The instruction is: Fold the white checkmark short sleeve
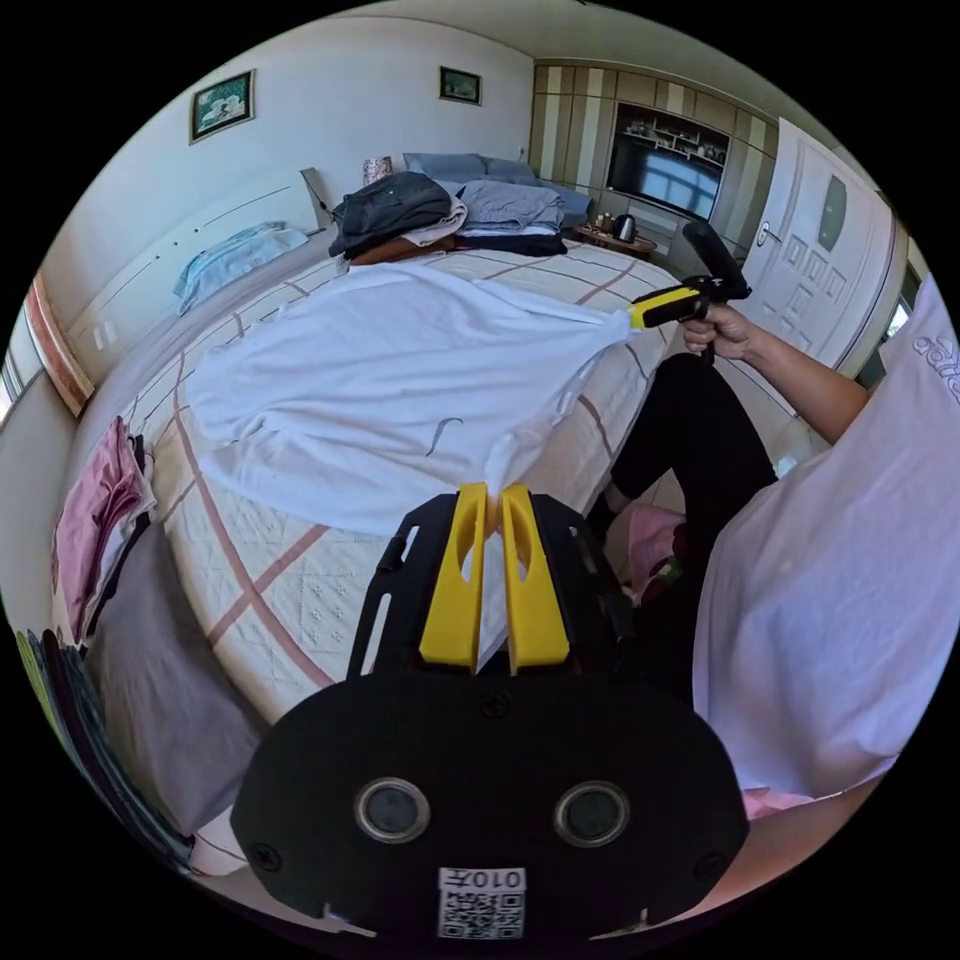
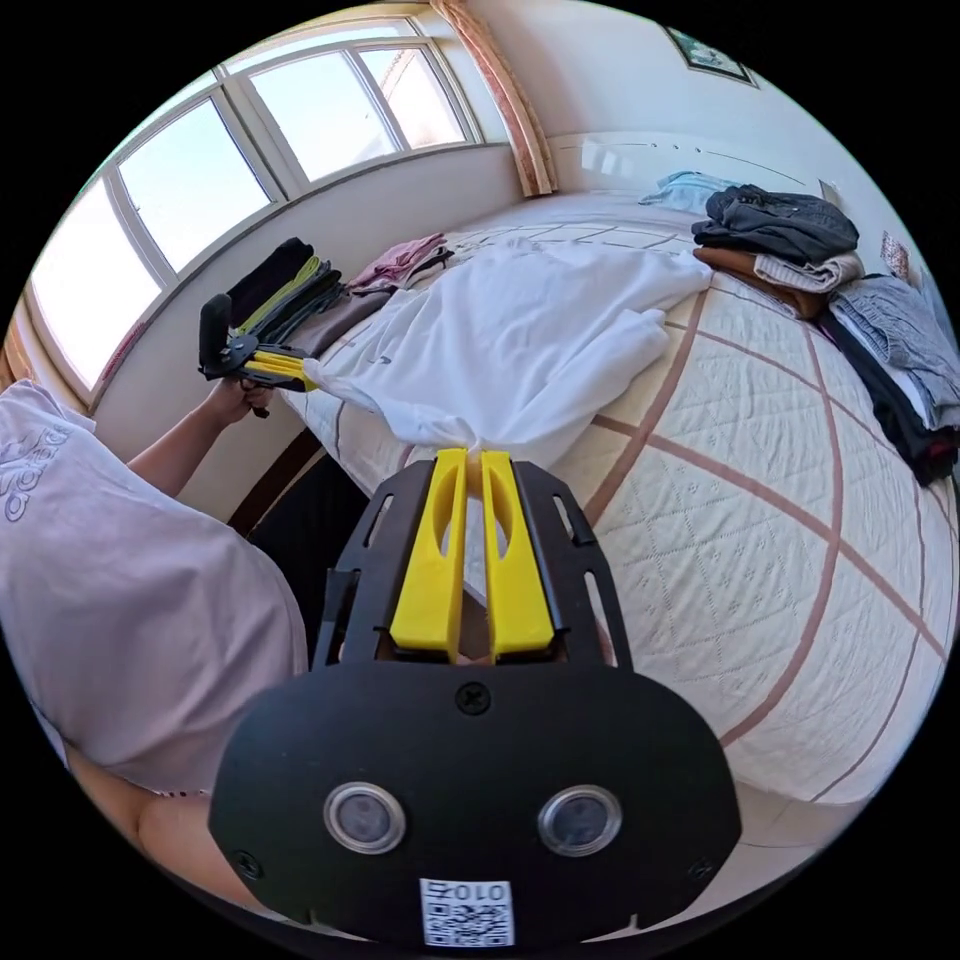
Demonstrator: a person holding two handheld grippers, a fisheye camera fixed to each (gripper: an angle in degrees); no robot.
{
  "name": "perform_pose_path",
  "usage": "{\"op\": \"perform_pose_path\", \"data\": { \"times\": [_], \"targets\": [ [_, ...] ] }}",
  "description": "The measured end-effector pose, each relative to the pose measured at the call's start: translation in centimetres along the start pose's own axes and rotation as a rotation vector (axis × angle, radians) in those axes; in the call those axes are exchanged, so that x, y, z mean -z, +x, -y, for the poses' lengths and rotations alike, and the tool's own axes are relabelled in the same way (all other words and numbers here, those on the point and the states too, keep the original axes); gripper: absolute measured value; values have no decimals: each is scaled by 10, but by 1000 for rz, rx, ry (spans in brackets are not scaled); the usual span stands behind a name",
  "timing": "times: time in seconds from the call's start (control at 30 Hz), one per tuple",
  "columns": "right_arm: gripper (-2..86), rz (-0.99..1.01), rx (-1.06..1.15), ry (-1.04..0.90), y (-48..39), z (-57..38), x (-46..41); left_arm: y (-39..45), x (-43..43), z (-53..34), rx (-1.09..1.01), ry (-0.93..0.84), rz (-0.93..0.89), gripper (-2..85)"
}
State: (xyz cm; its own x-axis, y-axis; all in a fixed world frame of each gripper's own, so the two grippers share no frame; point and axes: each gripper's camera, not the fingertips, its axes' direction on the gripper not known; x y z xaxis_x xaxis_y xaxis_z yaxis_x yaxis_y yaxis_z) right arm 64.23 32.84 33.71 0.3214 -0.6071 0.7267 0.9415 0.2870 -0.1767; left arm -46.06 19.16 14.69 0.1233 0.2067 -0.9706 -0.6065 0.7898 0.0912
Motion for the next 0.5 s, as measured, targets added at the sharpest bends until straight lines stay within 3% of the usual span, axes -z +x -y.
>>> {"op": "perform_pose_path", "data": {
  "times": [0.1, 0.37, 0.5],
  "targets": [
    [28, -33, 8, -42, -4, -8, -15, -9, -17, 0, 32, -92, -34, 23],
    [48, -49, -84, -5, 12, -32, -4, -25, -10, -23, 133, -107, -118, 60],
    [83, -91, -198, 159, 33, -19, 13, -66, 29, -34, 390, 125, -22, 73]
  ]
}}
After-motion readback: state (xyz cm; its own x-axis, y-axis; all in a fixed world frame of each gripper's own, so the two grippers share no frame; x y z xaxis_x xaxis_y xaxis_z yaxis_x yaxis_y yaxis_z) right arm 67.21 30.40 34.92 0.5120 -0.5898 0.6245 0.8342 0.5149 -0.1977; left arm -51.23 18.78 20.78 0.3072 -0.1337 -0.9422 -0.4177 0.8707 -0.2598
